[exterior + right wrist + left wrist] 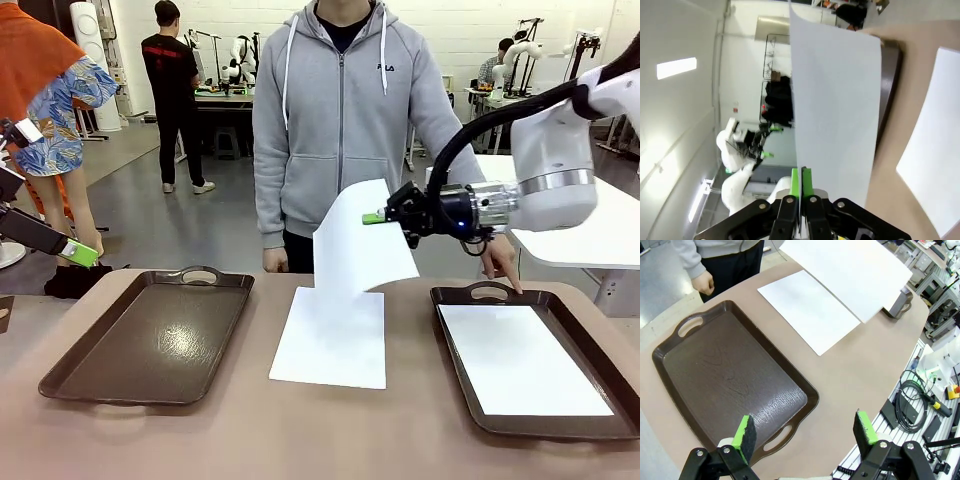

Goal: Sort the A4 documents.
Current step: Place the A4 Paper in the designated Handle tray, then receive the A4 Paper.

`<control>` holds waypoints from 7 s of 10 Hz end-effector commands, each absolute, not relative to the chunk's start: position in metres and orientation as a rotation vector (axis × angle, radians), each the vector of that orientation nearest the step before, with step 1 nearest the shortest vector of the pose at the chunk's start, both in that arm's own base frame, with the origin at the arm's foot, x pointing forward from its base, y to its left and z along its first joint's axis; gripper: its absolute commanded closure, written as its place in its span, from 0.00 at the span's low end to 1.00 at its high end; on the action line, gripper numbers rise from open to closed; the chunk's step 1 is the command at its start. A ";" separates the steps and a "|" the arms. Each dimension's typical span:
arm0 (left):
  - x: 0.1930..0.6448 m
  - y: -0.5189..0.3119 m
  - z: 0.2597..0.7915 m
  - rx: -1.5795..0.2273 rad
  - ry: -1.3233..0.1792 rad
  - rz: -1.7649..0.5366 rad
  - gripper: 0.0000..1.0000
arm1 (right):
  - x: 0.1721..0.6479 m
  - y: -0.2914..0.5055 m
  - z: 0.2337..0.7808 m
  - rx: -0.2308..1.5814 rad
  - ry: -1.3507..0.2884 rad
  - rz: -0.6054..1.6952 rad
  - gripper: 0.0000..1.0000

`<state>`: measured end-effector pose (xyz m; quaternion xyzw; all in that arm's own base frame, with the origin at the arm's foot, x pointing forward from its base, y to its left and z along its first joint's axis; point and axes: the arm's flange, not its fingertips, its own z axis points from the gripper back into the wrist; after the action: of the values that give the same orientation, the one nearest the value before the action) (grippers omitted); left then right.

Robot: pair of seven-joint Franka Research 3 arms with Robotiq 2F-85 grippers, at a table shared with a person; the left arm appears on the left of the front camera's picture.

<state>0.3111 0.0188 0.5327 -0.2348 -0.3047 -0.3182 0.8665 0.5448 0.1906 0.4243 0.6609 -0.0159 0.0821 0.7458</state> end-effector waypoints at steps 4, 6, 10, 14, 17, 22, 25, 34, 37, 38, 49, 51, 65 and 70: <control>0.312 0.021 0.532 -0.508 -0.646 -0.679 0.00 | 0.500 0.088 0.407 1.321 -0.167 0.266 0.99; 0.312 0.021 0.532 -0.508 -0.646 -0.679 0.00 | 0.499 0.041 0.394 1.233 -0.183 0.221 0.99; 0.312 0.021 0.532 -0.508 -0.646 -0.679 0.00 | 0.519 -0.030 0.344 1.074 0.027 0.087 0.99; 0.312 0.021 0.532 -0.508 -0.646 -0.679 0.00 | 0.525 -0.078 0.321 0.997 0.038 0.077 0.99; 0.312 0.021 0.532 -0.508 -0.646 -0.679 0.00 | 0.520 -0.092 0.325 0.873 -0.041 0.059 0.99; 0.312 0.021 0.532 -0.508 -0.646 -0.679 0.00 | 0.520 -0.089 0.312 0.752 -0.020 0.072 0.99; 0.312 0.021 0.532 -0.508 -0.646 -0.679 0.00 | 0.521 -0.089 0.314 0.687 -0.069 0.069 0.99; 0.312 0.021 0.532 -0.508 -0.646 -0.679 0.00 | 0.526 -0.099 0.319 0.572 -0.135 -0.046 0.50; 0.312 0.021 0.532 -0.508 -0.646 -0.679 0.00 | 0.525 -0.108 0.339 0.491 -0.178 -0.048 0.25; 0.312 0.021 0.532 -0.508 -0.646 -0.679 0.00 | 0.525 -0.109 0.345 0.482 -0.189 -0.047 0.16; 0.312 0.021 0.532 -0.508 -0.646 -0.679 0.00 | 0.530 -0.113 0.353 0.507 -0.203 -0.021 0.00; 0.312 0.021 0.532 -0.508 -0.646 -0.679 0.00 | 0.530 -0.113 0.353 0.507 -0.203 -0.021 0.00; 0.312 0.021 0.532 -0.508 -0.646 -0.679 0.00 | 0.494 -0.048 0.442 0.566 -0.636 0.467 0.00; 0.312 0.021 0.532 -0.508 -0.646 -0.679 0.00 | 0.461 0.001 0.501 0.639 -0.827 0.934 0.00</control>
<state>0.3111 0.0188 0.5328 -0.2345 -0.3046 -0.3182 0.8666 0.4718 0.0065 0.5094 0.2778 -0.3636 0.4067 0.7907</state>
